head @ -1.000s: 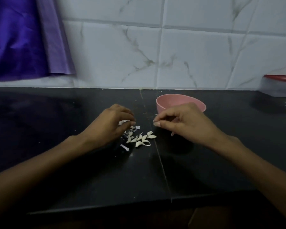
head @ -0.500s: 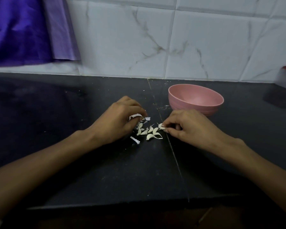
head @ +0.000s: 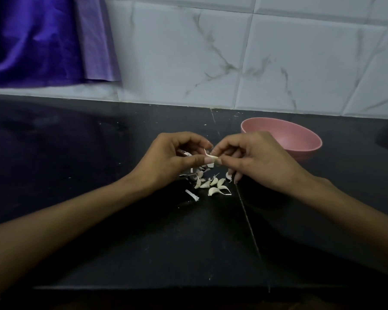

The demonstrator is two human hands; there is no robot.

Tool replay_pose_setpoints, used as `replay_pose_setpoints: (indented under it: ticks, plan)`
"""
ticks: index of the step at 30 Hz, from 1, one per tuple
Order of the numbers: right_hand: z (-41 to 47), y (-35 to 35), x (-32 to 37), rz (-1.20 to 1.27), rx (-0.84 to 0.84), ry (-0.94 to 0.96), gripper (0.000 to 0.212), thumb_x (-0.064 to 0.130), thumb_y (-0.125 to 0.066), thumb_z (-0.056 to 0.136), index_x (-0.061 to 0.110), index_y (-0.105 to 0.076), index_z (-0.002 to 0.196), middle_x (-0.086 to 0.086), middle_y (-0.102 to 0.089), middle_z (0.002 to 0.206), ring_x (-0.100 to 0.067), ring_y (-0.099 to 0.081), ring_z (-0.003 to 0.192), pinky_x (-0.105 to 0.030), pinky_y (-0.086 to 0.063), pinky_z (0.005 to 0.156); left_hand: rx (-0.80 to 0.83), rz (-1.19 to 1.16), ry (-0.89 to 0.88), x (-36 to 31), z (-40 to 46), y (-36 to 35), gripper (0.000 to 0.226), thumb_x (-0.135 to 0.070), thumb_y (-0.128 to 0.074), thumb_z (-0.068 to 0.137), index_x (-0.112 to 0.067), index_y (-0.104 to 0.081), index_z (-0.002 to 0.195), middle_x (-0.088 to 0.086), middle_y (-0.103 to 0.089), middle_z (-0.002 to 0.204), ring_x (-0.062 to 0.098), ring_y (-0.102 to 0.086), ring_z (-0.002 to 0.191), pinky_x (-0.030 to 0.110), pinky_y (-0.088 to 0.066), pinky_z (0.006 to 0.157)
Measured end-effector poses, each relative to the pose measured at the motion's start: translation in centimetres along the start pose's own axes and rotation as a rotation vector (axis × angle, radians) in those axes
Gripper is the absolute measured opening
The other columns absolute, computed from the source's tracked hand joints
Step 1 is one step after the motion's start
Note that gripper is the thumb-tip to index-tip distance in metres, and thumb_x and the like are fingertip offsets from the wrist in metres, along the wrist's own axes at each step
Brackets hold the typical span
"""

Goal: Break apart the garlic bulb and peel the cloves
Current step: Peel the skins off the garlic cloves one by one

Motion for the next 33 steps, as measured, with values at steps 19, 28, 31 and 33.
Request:
replay_pose_setpoints:
  ticks: [19, 28, 31, 33]
  plan:
    - [0.0, -2.7, -2.4, 0.573, -0.022, -0.103, 0.009, 0.004, -0.072, 0.084, 0.004, -0.073, 0.093, -0.025, -0.067, 0.078, -0.027, -0.061, 0.060, -0.026, -0.056, 0.053, -0.023, -0.438, 0.315, 1.3, -0.1, -0.1, 0.043, -0.015, -0.077, 0.064, -0.009, -0.064, 0.105, 0.005, -0.065, 0.077, 0.018, -0.061, 0.067, 0.028, -0.058, 0.061]
    - [-0.3, -2.6, -1.9, 0.430, -0.058, -0.022, 0.006, 0.012, -0.074, 0.085, 0.012, -0.074, 0.090, -0.003, -0.068, 0.065, -0.021, -0.064, 0.055, -0.026, -0.055, 0.051, -0.023, -0.477, 0.365, 1.4, -0.2, -0.1, 0.058, -0.014, -0.077, 0.064, -0.008, -0.058, 0.117, 0.006, -0.068, 0.081, 0.021, -0.065, 0.075, 0.028, -0.058, 0.060]
    - [-0.4, -2.5, -1.6, 0.338, -0.093, 0.032, 0.005, 0.012, -0.074, 0.086, 0.011, -0.075, 0.091, -0.005, -0.069, 0.067, -0.018, -0.066, 0.053, -0.027, -0.056, 0.050, -0.035, -0.488, 0.387, 1.4, -0.2, -0.2, 0.060, -0.015, -0.078, 0.061, -0.008, -0.057, 0.117, 0.009, -0.069, 0.083, 0.022, -0.065, 0.076, 0.027, -0.057, 0.058]
    - [-0.6, -2.5, -1.3, 0.300, -0.113, 0.064, 0.004, 0.012, -0.073, 0.087, 0.011, -0.075, 0.090, -0.006, -0.069, 0.068, -0.018, -0.066, 0.053, -0.027, -0.056, 0.049, -0.043, -0.498, 0.392, 1.4, -0.2, -0.3, 0.060, -0.014, -0.077, 0.061, -0.008, -0.057, 0.117, 0.008, -0.070, 0.081, 0.020, -0.066, 0.074, 0.027, -0.057, 0.057]
Point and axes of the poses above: each hand's wrist, its own z-axis towards the middle knuckle, its own y-axis out of the back of the hand, x = y × z, the point moved 4 cm from there along z, towards the middle knuckle
